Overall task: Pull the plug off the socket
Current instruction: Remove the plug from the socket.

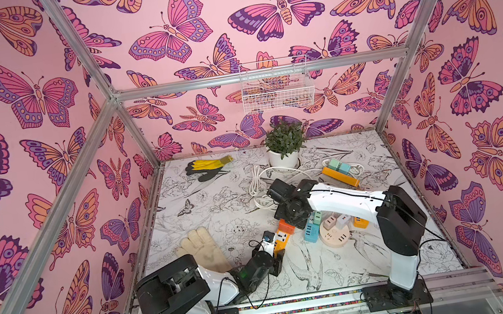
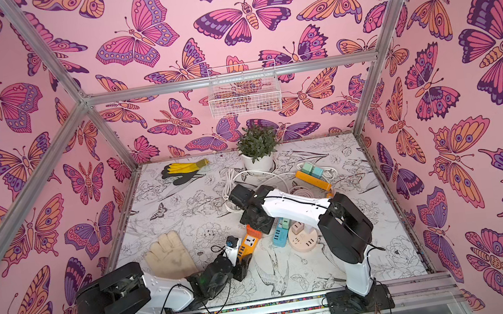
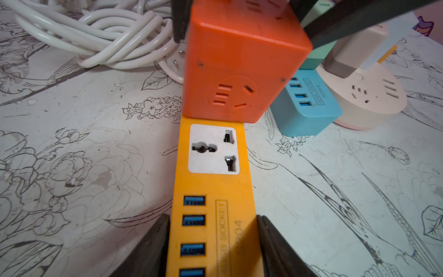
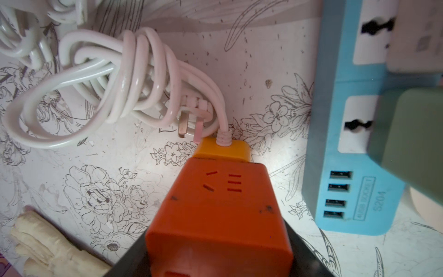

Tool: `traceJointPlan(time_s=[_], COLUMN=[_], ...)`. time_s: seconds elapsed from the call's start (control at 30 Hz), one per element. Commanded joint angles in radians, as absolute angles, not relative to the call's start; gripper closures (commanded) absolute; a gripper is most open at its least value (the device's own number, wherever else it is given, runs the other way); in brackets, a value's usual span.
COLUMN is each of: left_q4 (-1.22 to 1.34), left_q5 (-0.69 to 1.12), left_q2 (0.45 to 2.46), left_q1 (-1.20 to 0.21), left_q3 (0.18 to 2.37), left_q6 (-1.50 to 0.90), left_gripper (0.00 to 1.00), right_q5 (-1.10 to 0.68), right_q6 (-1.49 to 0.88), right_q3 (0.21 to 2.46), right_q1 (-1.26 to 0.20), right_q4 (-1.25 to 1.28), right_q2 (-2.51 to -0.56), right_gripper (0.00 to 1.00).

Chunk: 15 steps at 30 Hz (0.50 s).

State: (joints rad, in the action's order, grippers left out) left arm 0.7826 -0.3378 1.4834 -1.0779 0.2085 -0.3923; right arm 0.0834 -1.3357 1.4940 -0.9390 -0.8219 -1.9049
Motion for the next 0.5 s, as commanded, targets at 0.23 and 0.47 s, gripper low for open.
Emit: traceJointPlan(time_s=[0.23,0.47], left_q4=[0.669,0.658], left_q5=[-0.314,-0.295], left_q2=[1.516,1.541], left_q1=[-1.058,-1.047], left_q3=[0.204,0.228], left_q6=[-0.417,-0.411], left_gripper=[0.42,0.42], right_q5=[-0.015,-0.014], right_q6=[-1.276,-1.327], right_q3=[1.658,1.439], right_q1=[-0.878,-0.947], right_q4=[-0.889,-0.782], right_q2=[-1.926,-1.844], right_gripper=[0.43,0.43])
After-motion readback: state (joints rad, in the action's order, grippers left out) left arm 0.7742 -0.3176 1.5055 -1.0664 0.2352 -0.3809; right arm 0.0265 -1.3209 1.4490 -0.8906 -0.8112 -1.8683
